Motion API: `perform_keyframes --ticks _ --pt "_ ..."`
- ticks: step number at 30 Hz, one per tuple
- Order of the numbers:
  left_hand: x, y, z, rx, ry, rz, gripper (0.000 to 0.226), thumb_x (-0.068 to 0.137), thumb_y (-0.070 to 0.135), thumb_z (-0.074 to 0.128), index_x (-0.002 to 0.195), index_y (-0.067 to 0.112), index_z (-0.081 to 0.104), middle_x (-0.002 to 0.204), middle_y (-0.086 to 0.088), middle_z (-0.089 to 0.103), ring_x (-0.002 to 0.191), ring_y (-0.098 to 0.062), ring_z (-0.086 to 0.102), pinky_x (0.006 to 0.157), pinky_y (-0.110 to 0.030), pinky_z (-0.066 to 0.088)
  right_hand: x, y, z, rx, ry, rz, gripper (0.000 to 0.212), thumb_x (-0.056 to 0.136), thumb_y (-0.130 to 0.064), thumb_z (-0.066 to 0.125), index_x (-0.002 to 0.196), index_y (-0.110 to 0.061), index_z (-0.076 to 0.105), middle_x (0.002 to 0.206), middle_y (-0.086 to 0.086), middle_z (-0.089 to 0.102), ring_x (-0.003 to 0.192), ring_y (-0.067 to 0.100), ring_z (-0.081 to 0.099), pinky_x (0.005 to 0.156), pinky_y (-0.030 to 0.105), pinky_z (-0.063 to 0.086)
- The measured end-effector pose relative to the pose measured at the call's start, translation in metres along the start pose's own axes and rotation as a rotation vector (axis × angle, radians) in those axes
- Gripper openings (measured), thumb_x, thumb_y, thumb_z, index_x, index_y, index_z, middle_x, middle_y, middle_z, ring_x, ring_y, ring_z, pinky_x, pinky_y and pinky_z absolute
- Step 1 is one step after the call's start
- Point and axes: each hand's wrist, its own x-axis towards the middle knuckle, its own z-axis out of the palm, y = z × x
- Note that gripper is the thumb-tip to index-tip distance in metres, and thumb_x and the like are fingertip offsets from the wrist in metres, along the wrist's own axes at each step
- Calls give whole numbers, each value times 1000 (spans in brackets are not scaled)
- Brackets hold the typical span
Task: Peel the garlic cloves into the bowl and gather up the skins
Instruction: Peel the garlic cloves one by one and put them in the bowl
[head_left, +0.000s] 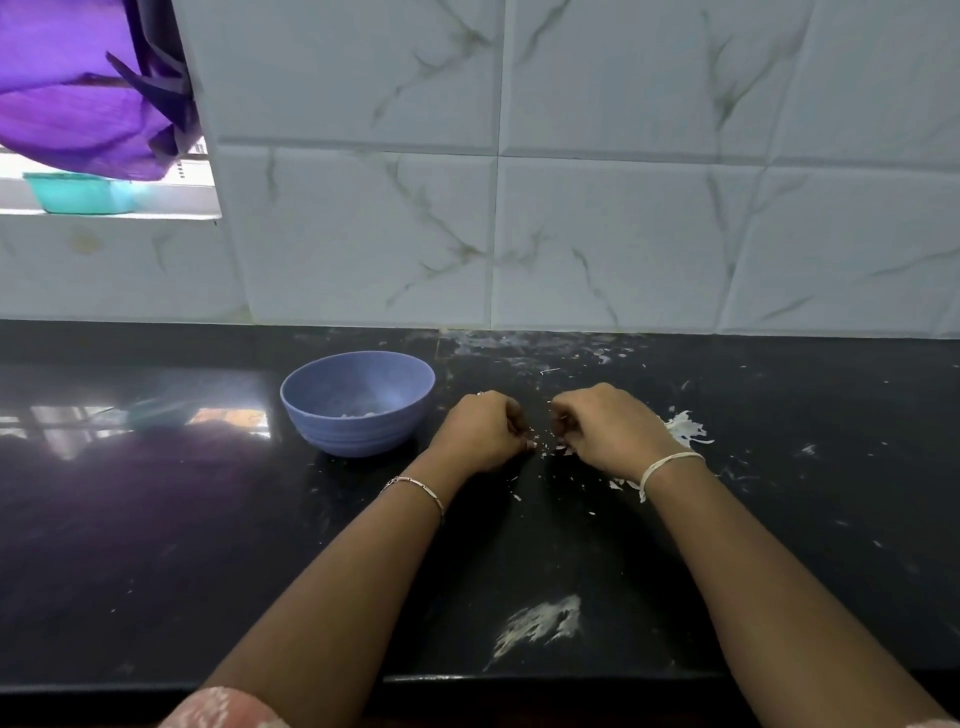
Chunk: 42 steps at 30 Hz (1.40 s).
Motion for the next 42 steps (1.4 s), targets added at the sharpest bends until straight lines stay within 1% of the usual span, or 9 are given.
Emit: perform_keyframes --ticks 8,12,16,19,22,27,30,34,42 --pt "7 -3 3 -130 77 -12 16 92 25 66 99 10 69 97 -6 69 91 -20 62 79 -25 45 5 13 2 91 166 45 21 91 -8 54 99 -23 68 88 -6 70 92 19 63 77 37 52" --pt "3 5 5 -709 -54 -133 15 98 15 58 85 10 62 73 -5 55 61 -11 51 56 -19 48 12 6 2 567 155 69 18 97 -17 56 108 -20 71 85 -13 71 82 3 65 76 26 50" --pt "-3 9 -1 -1265 -187 -278 18 98 7 54 81 4 58 71 -5 53 59 -8 53 54 -20 55 9 -5 3 1047 116 49 14 88 -7 69 100 -12 74 95 0 75 89 6 68 85 20 53" --pt "-5 6 -7 -1426 -249 -337 19 98 5 52 80 1 60 70 -6 56 53 -7 56 54 -22 56 8 -15 8 1232 172 65 14 86 -2 69 99 -3 72 98 8 74 91 12 70 87 25 55" --pt "-6 2 -6 -1242 -235 -338 18 98 12 55 83 6 60 72 -3 55 56 -8 53 52 -21 55 9 -17 7 1330 197 108 9 89 -5 66 96 -8 72 97 7 75 89 11 69 76 19 55" --pt "-4 0 3 -727 26 -284 5 103 14 46 99 11 49 83 -9 55 57 -15 53 45 -23 50 10 -2 7 908 89 123 17 90 -9 68 97 -23 75 89 3 75 76 9 62 71 22 51" --pt "-3 -3 2 -569 125 -250 6 103 16 44 105 14 49 81 -5 59 61 -21 58 61 -35 57 11 -1 2 604 -62 89 17 85 -11 74 97 -22 76 76 -9 70 63 -6 59 68 8 45" --pt "-1 -5 1 -517 145 -235 9 102 20 45 108 14 49 87 -5 62 65 -25 63 76 -43 59 14 -8 -13 537 -125 44 7 82 -8 76 86 -14 74 69 -6 70 60 -1 63 67 16 52" --pt "0 -2 1 -731 187 -270 21 105 28 40 111 8 46 82 -8 61 51 -17 53 45 -24 47 11 -25 -12 261 44 -100 7 85 -9 70 85 -15 73 87 -2 72 78 11 62 70 19 43"
